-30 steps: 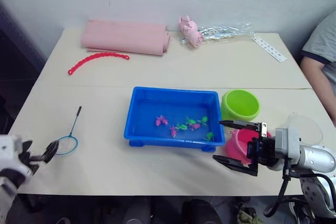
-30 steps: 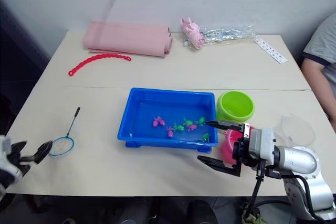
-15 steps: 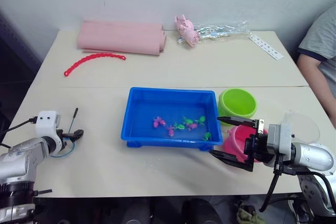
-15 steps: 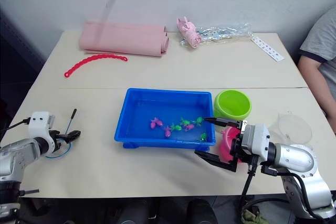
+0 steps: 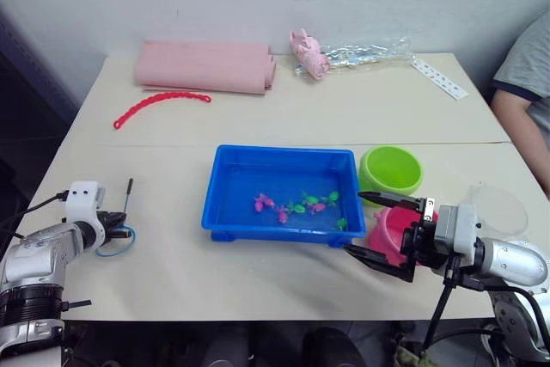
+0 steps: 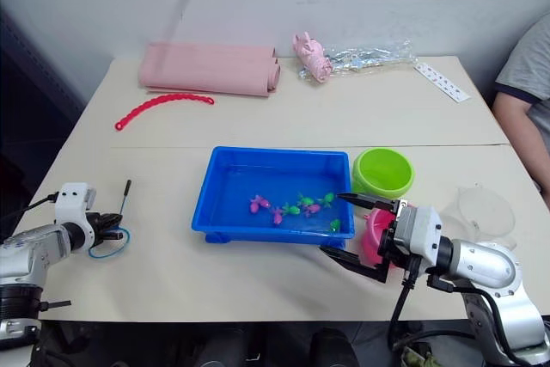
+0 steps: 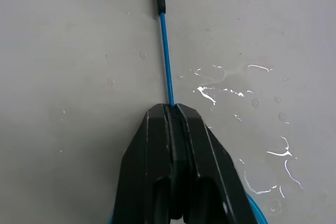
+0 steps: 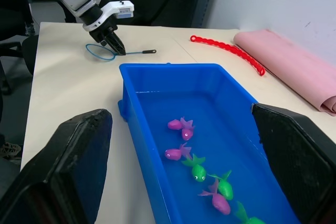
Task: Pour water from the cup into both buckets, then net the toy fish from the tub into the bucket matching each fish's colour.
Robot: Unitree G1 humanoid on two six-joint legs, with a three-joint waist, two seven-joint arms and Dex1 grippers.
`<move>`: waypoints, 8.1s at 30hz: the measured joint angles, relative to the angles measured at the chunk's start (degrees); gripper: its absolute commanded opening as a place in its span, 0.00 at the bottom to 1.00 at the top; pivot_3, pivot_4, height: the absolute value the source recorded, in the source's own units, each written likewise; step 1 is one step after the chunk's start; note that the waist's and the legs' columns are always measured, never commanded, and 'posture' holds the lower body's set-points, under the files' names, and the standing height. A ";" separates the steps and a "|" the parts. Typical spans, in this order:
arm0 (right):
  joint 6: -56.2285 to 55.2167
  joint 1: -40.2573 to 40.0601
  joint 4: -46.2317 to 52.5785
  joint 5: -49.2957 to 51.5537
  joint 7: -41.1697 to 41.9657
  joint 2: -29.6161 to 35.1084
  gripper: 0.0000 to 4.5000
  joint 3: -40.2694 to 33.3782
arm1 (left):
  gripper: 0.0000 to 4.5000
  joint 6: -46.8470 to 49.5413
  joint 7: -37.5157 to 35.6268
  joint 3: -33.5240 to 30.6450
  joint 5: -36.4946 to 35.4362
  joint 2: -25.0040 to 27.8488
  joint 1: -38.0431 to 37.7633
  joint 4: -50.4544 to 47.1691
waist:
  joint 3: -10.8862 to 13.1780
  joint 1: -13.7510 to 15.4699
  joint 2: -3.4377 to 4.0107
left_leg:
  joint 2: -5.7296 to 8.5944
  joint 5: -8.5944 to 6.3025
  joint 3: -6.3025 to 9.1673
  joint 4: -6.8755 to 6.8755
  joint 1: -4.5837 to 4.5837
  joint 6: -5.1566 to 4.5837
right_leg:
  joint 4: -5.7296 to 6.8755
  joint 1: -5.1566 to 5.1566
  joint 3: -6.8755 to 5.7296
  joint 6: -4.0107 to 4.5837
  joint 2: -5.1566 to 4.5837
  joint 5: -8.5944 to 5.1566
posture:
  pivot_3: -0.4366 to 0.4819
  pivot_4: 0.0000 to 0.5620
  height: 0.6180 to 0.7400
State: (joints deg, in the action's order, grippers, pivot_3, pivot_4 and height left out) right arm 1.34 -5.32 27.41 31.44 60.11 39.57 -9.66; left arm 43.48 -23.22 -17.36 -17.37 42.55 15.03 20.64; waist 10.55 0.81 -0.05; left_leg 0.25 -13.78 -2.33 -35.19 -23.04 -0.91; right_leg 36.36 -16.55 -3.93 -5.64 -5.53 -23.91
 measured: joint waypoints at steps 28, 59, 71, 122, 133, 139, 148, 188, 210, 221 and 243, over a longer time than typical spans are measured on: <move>44.71 33.37 6.04 13.79 -10.69 9.70 1.00 17.12 | 0.02 -16.63 -53.67 27.38 -7.84 4.68 20.85 -30.00 | 0.50 -1.28 -0.69 | -0.01 0.02 0.04 -0.04 -0.46 -0.21 | -0.30 -0.07 -0.15 0.01 0.12 0.00 | 0.48 0.27 1.00; 48.83 38.20 1.73 6.27 -10.57 1.93 0.01 23.41 | 0.00 -13.95 -50.68 31.86 -2.53 2.22 22.33 -31.40 | 0.52 -0.86 -0.69 | 0.00 0.02 0.23 -0.35 -0.68 -0.24 | -0.25 -0.09 -0.33 -0.01 0.10 0.01 | 0.48 0.27 1.00; 41.97 35.10 1.02 2.23 -5.68 5.49 0.00 20.18 | 0.88 -8.90 -47.45 12.57 -20.94 -3.63 21.81 -30.04 | 0.53 -0.85 -0.70 | 0.00 0.01 0.37 -0.80 -1.17 -0.26 | 0.17 -0.48 -0.46 -0.01 0.10 0.01 | 0.48 0.27 1.00; -11.99 43.80 -38.68 -32.91 13.88 13.21 0.00 21.96 | 0.99 -16.68 -44.03 8.37 -17.43 -3.10 0.40 -31.01 | 0.58 -0.90 -0.66 | -0.02 0.04 0.21 -0.93 -1.16 -0.29 | 0.55 -0.68 -0.31 -0.02 0.05 0.02 | 0.48 0.27 1.00; -13.45 43.40 -36.02 -32.09 19.60 15.65 0.00 22.32 | 0.99 -16.69 -43.96 8.42 -17.43 -3.18 0.09 -31.04 | 0.58 -0.85 -0.65 | -0.02 0.04 0.21 -0.96 -1.15 -0.29 | 0.55 -0.67 -0.31 -0.02 0.05 0.02 | 0.48 0.27 1.00; -10.81 41.87 -34.20 -31.96 19.12 14.63 0.00 22.38 | 0.99 -16.72 -44.23 8.43 -17.43 -3.18 0.06 -31.02 | 0.58 -0.90 -0.65 | -0.02 0.04 0.22 -0.95 -1.15 -0.29 | 0.55 -0.67 -0.31 -0.02 0.06 0.02 | 0.48 0.27 1.00; -3.22 39.87 -32.46 -29.12 19.13 12.90 0.00 22.42 | 0.99 -16.72 -44.97 8.43 -17.42 -3.13 0.05 -31.00 | 0.58 -0.89 -0.65 | -0.02 0.04 0.22 -0.95 -1.15 -0.29 | 0.56 -0.67 -0.31 -0.02 0.06 0.02 | 0.48 0.27 1.00; -10.66 44.57 -37.24 -37.50 3.74 8.26 0.00 22.82 | 0.99 -16.84 -45.78 8.44 -17.39 -1.69 -0.51 -30.60 | 0.58 -1.01 -0.64 | -0.02 0.05 0.17 -0.92 -1.15 -0.26 | 0.65 -0.79 -0.24 -0.02 0.06 0.02 | 0.48 0.27 1.00; -0.86 32.72 -23.23 -27.04 9.51 15.02 0.00 16.19 | 0.99 -16.86 -45.52 8.41 -17.40 -1.14 -2.24 -30.88 | 0.59 -0.89 -0.64 | -0.02 0.08 0.17 -0.95 -1.16 -0.28 | 0.62 -0.78 -0.22 -0.02 0.04 0.02 | 0.48 0.27 1.00; -3.90 33.30 -26.40 -33.00 7.09 15.03 0.00 16.59 | 0.99 -16.82 -45.47 8.45 -17.40 -1.15 -1.83 -30.88 | 0.59 -0.92 -0.64 | -0.02 0.08 0.16 -0.95 -1.16 -0.28 | 0.62 -0.79 -0.22 -0.02 0.04 0.02 | 0.48 0.27 1.00; 7.94 33.10 -22.06 -26.48 13.56 13.45 0.00 18.73 | 0.99 -16.70 -45.06 8.44 -17.40 -1.14 -2.01 -30.89 | 0.59 -0.84 -0.63 | -0.02 0.09 0.18 -0.95 -1.16 -0.28 | 0.64 -0.78 -0.22 -0.02 0.04 0.02 | 0.48 0.27 1.00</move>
State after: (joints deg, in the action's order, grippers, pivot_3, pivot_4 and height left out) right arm 9.28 27.78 5.35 4.96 73.67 53.02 9.07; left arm 26.79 -68.27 -8.92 -34.77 41.41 13.02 -10.25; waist 11.14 -0.03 -0.68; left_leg 0.23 -13.70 -2.15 -36.14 -24.20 -1.19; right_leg 36.99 -17.33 -4.16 -5.66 -5.49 -23.89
